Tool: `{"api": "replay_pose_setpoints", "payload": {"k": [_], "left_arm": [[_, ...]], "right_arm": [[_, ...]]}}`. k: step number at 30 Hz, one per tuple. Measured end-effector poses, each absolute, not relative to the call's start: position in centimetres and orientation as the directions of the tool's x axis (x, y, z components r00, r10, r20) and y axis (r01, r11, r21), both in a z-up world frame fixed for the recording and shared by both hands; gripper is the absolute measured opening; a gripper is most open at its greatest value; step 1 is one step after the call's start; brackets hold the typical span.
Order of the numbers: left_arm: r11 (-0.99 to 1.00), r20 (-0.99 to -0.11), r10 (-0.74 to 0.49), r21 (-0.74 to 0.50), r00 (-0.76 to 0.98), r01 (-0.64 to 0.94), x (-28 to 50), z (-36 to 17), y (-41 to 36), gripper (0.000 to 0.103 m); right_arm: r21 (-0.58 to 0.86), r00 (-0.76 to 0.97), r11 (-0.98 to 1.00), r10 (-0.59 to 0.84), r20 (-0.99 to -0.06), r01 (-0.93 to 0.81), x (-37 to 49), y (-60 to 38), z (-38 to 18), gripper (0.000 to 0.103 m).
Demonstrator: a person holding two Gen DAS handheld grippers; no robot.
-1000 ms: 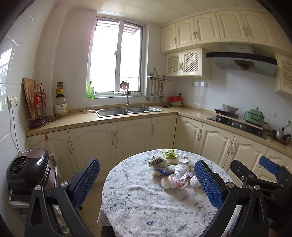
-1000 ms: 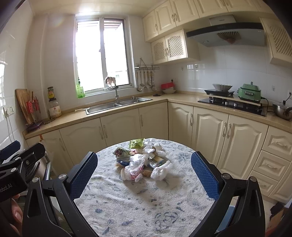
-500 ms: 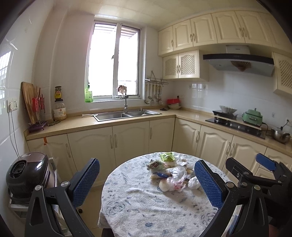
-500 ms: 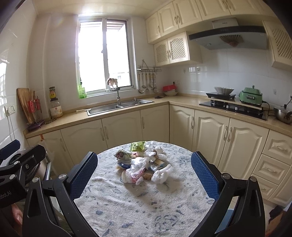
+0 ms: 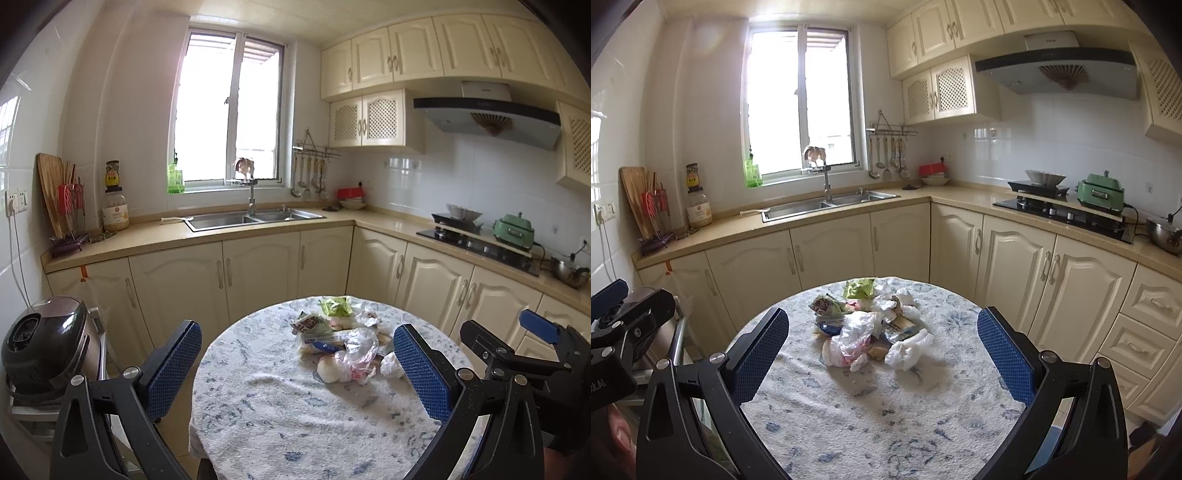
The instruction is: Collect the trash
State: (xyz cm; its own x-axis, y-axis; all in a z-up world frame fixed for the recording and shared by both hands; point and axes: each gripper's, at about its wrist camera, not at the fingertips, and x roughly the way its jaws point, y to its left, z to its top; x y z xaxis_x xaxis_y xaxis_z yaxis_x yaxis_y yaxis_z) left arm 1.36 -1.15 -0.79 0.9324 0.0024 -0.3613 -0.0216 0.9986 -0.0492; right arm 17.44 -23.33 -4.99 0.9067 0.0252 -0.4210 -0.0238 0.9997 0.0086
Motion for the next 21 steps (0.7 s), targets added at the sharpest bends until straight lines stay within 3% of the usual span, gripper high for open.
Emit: {"api": "replay_pose_setpoints", "payload": {"k": [21], "left_arm": [[0.998,-0.663,-0.057,-0.027,0.747,0.052,21.2,-13.2,-4.0,0.102]], "right_arm": [[-0.009,0.693,1.0,-0.017,-0.721,0.016,29.8,-27.8,-20.0,0.099]]}}
